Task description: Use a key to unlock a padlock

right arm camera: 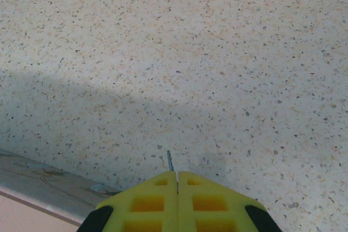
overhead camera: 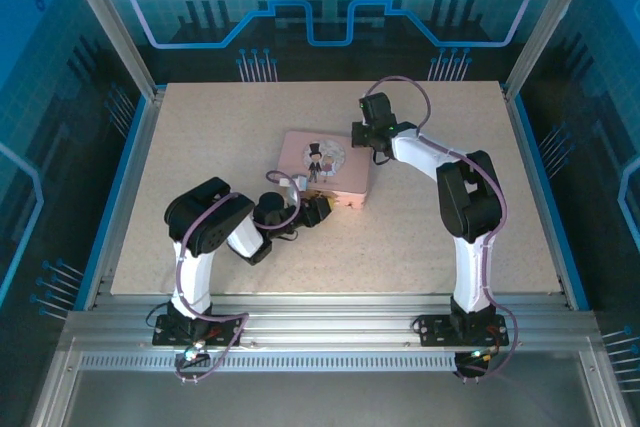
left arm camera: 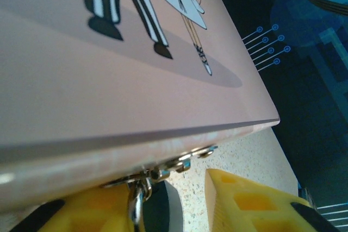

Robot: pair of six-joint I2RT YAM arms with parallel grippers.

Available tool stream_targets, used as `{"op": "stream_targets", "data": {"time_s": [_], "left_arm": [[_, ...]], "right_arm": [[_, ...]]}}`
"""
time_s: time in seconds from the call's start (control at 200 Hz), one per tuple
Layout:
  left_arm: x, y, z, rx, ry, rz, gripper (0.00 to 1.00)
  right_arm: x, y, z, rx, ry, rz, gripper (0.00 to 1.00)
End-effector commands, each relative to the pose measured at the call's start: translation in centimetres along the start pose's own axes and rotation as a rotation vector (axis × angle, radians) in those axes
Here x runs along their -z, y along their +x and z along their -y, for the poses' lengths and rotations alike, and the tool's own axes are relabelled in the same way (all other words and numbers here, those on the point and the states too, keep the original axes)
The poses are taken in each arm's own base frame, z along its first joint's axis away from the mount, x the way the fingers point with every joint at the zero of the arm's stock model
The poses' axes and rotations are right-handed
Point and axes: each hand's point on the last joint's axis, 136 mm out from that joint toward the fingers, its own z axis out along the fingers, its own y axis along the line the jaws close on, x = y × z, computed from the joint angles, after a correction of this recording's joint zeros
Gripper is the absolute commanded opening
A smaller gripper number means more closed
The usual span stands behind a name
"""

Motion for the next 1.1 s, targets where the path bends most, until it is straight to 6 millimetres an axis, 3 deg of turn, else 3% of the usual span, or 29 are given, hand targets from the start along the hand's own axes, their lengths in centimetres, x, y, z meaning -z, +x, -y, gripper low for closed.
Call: {"op": "stream_targets", "data": {"time_s": [0.0, 0.155, 0.42, 0.771, 1.096], "left_arm": [[0.8, -0.7, -0.8, 0.018, -0.032, 0.024, 0.31], [1.1, -0.6, -1.1, 0.028, -0.041, 0.013, 0.22], [1.9, 0.4, -1.4, 0.053, -0.068, -0.044, 0.18], [3.0, 2.3, -1.1, 0.065, -0.207, -0.293, 0.12], [3.2, 2.1, 0.7, 0.141, -0.185, -0.416, 0.1]], "right_arm": [[-0.2, 5.7, -1.4, 0.04, -0.029, -0.186, 0.0], [-0.1, 5.6, -1.5, 0.04, -0.031, -0.181, 0.0], [0.1, 5.4, -1.5, 0.044, -0.036, -0.179, 0.0], [1.9, 2.6, -1.3, 0.044, -0.073, -0.131, 0.0], [4.3, 0.4, -0.8, 0.041, -0.106, -0.076, 0.0]]}}
